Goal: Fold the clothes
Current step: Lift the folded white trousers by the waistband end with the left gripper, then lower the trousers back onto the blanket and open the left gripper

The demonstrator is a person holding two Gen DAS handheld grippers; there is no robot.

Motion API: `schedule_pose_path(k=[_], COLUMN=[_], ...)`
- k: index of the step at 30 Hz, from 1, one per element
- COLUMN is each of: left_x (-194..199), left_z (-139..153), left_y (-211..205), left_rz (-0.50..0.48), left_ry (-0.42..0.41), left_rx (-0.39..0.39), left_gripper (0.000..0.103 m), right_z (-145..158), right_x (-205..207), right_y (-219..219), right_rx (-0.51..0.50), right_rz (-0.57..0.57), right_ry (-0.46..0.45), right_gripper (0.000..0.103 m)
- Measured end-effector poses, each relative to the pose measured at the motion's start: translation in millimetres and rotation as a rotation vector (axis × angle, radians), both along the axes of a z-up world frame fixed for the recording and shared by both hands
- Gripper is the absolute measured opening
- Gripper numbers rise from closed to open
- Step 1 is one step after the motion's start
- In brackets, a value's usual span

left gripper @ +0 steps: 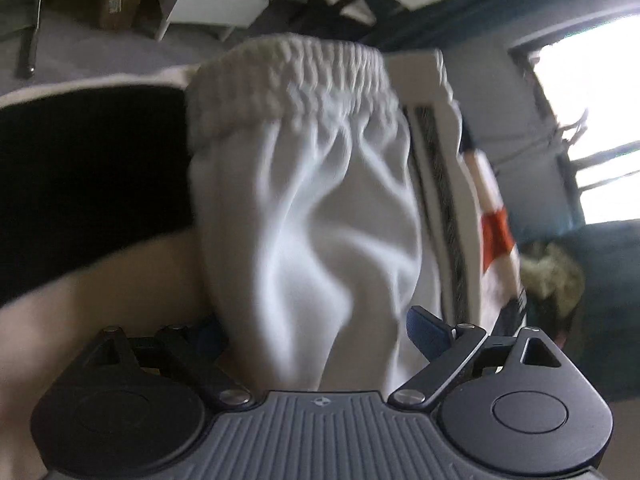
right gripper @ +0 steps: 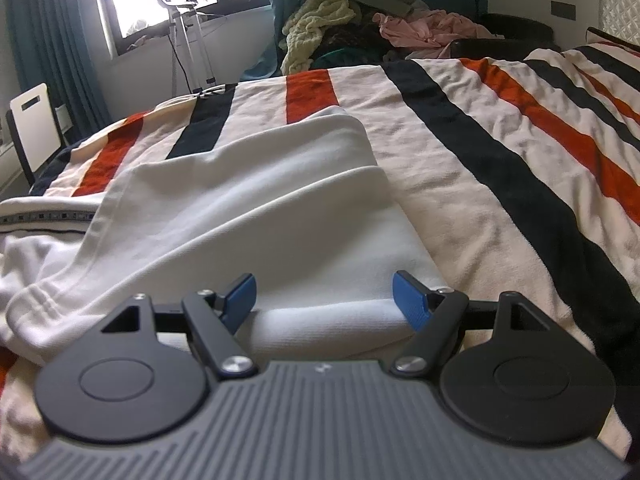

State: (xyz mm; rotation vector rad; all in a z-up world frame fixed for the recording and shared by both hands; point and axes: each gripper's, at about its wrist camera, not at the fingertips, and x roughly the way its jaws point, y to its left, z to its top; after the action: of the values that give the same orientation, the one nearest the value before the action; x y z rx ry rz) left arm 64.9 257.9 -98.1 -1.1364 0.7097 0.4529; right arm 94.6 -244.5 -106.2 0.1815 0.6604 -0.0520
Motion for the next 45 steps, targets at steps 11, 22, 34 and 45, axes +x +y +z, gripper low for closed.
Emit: schedule_pose_path(k=[11,22,34,45], left_x=[5.1,6.4,5.0,-6.8], left_z=[-2.3,85.4,172.8,107.8], left_y=[30.5,-41.0,-247.9,-469.0], left_rz=[0.113,0.004,-0.075,-0.355], left_ry=[-0.082,-0.229,-0.460,-0.610], left_rx=[0.091,0.578,0.937,1.173], left_gripper=[0.028,0.011,0.011,0.014], right_z=[-0.6,-5.6,14.5,15.7], right_x=[0.9,4.0,-10.6,-18.1], right_y=[2.5,-8.6,-58.6,-119.1], right_rx=[-0.013,0.059,0.291,0.420], right_rz=[-0.009,-0.033,-0.174,-0.396], right_ry=[-0.002,0.003,-0.105,-0.122], right_gripper=[0.076,0.076,0.077,0.077])
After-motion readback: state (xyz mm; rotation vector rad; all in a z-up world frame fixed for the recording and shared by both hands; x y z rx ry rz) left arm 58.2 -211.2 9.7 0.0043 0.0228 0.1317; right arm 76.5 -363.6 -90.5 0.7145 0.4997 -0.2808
